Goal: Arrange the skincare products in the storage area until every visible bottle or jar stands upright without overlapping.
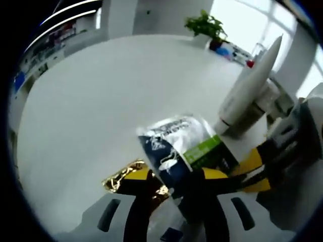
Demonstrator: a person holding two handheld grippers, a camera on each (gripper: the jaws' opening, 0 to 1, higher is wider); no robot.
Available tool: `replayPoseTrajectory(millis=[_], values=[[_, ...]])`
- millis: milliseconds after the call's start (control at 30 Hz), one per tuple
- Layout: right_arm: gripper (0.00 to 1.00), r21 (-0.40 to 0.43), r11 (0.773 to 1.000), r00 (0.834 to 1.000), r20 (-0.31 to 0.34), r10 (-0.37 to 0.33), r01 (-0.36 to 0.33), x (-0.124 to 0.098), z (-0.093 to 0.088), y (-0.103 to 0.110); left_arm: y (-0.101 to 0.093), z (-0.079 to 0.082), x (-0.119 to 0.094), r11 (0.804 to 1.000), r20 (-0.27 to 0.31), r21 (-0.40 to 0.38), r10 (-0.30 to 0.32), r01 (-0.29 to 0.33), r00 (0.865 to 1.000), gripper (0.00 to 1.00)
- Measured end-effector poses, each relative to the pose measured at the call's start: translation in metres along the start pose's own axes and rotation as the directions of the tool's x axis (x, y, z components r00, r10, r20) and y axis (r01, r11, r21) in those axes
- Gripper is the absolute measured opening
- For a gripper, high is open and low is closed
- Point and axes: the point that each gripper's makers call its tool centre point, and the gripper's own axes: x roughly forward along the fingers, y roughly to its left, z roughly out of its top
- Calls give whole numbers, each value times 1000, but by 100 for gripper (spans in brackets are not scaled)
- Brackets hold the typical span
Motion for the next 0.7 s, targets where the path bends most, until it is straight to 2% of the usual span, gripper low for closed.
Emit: replayPoseTrajectory(millis=[167, 200, 367, 700], values=[[13, -17, 1000, 1000, -19, 5, -6, 4, -10, -1, -1, -2, -1, 1000, -7, -4, -7, 7, 1000, 28], [13, 6, 1000, 1000, -7, 6, -6, 3, -8, -2, -1, -2, -1, 1000, -7, -3, -7, 7, 1000, 28], [13, 4, 1000, 1000, -21, 2, -2, 2, -12, -3, 0, -4, -2, 1000, -15, -2, -8, 7, 1000, 23], [9, -3, 1000, 999, -46, 5, -5, -4, -21, 1, -2, -4, -1, 1000, -14, -14, -18, 18, 1000, 20]])
